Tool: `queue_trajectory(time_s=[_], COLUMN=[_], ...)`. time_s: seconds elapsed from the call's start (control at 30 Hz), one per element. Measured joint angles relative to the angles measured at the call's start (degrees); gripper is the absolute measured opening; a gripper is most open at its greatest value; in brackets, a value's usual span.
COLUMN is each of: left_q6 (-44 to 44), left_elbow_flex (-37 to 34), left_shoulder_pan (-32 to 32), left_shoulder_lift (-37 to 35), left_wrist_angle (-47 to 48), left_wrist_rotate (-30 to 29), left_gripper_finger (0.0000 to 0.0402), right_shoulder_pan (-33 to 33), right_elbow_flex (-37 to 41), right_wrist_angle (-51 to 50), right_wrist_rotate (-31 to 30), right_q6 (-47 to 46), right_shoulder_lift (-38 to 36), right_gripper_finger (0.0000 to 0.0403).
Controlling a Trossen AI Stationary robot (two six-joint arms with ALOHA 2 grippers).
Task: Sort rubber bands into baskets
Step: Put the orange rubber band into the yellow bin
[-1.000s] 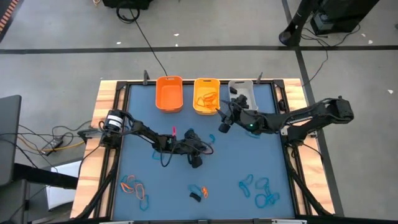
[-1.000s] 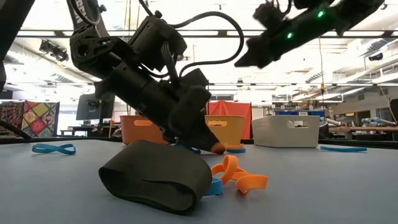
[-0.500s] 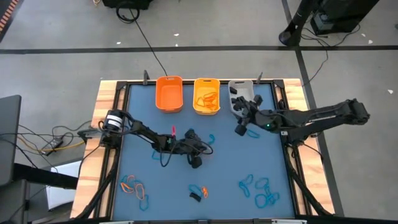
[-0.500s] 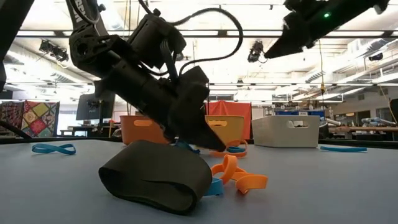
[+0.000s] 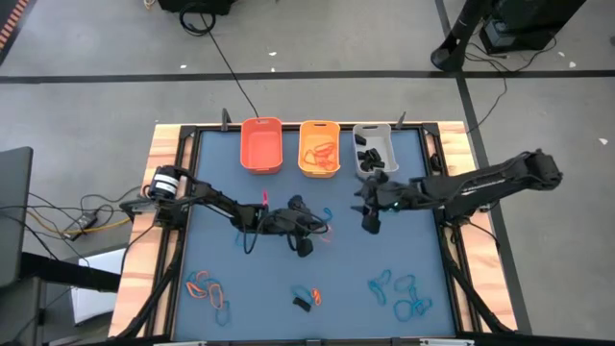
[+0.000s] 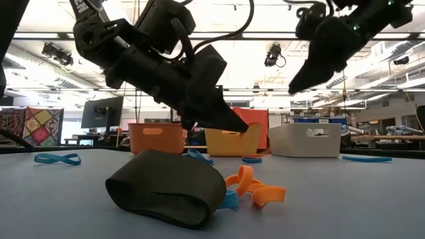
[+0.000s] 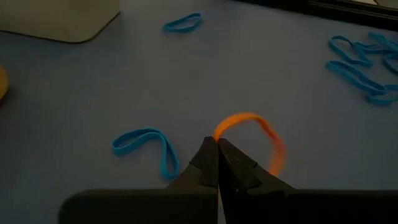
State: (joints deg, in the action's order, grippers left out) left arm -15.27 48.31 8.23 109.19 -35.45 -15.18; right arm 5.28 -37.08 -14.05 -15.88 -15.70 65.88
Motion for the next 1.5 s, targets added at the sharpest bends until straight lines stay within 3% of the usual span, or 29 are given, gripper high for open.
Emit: queue_trajectory(time_s=[0.33, 0.5, 0.7, 0.9, 1.1, 1.37, 1.5], left_q6=[0.0, 0.02, 0.19, 0.2, 0.56, 1.11, -0.28], left_elbow_flex=[0.0, 0.0, 0.0, 0.0, 0.0, 0.0, -0.02], left_shoulder_pan=[0.0, 0.0, 0.0, 0.0, 0.0, 0.0, 0.0], left_shoulder_lift=[-0.02, -0.02, -0.02, -0.02, -0.02, -0.05, -2.23], left_wrist_angle=[-1.72, -1.96, -1.96, -1.93, -1.92, -1.85, 2.86], left_wrist_rotate=[-1.27, -1.42, -1.88, -1.92, -2.25, -2.21, -2.14], left_gripper_finger=[0.0, 0.0, 0.0, 0.0001, 0.0007, 0.007, 0.0105], right_shoulder_pan=[2.58, 1.95, 1.33, 1.22, 1.09, -1.16, -3.81], right_elbow_flex=[0.0, 0.02, 0.0, 0.01, 0.0, -0.11, -1.13], right_wrist_angle=[17.57, 22.62, 27.77, 29.78, 29.88, 29.88, 29.85], right_wrist_rotate=[7.76, 8.71, 15.41, 15.52, 14.45, 13.59, 13.53], right_q6=[-1.02, -1.29, -2.59, -2.84, -0.52, 0.74, 2.81], right_shoulder_lift=[16.24, 20.76, 25.0, 27.15, 26.96, 26.7, 26.7], right_gripper_finger=[0.0211, 0.0211, 0.0198, 0.0142, 0.002, 0.0008, 0.0007])
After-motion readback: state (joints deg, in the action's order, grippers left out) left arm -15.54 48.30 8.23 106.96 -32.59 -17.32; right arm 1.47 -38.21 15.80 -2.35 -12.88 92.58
